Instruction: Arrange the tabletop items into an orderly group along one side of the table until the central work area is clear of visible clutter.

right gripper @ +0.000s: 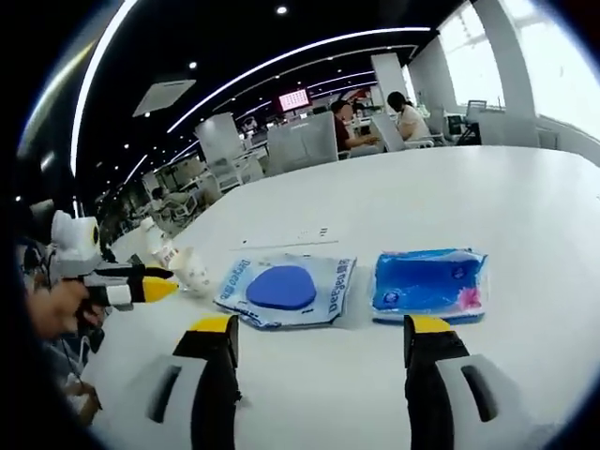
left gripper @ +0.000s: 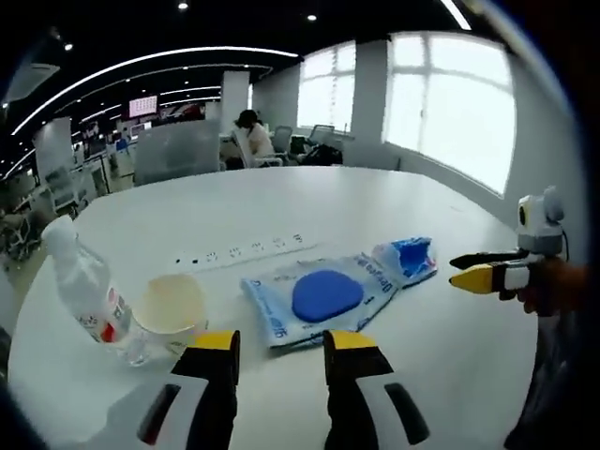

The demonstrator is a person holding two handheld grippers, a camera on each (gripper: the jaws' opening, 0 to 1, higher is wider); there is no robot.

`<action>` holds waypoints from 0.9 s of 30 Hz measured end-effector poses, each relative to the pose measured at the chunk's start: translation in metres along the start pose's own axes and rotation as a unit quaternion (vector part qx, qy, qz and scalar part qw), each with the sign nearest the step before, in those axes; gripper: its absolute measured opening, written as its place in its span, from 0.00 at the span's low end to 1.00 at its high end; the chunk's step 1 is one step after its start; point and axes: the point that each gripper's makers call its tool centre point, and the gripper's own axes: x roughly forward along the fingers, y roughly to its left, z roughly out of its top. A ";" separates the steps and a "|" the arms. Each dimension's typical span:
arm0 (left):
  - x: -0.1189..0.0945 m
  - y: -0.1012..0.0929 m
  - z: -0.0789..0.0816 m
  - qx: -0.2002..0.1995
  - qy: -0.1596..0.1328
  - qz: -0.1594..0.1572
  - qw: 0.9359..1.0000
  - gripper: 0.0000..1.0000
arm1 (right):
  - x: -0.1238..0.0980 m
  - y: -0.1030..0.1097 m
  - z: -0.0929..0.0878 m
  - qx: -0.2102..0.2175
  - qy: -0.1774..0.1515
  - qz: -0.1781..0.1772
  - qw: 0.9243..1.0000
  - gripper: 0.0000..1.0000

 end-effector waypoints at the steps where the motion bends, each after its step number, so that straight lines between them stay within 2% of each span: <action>1: 0.005 0.001 -0.005 -0.008 0.003 0.004 1.000 0.34 | 0.005 0.000 -0.001 -0.001 0.001 0.001 1.000 0.62; 4: 0.010 0.004 -0.008 -0.020 0.004 0.007 1.000 0.33 | 0.013 -0.002 -0.002 -0.002 0.003 -0.004 1.000 0.58; 7: 0.017 0.003 -0.010 -0.014 0.003 0.004 1.000 0.31 | 0.020 -0.005 -0.005 -0.004 0.009 -0.010 1.000 0.55; 15: 0.040 0.014 -0.022 -0.037 0.023 0.011 0.999 0.28 | 0.039 -0.011 -0.011 0.015 0.013 -0.017 1.000 0.44; 27: 0.054 0.013 -0.028 -0.064 0.021 0.008 0.998 0.21 | 0.061 -0.011 -0.015 0.043 0.012 -0.018 0.999 0.32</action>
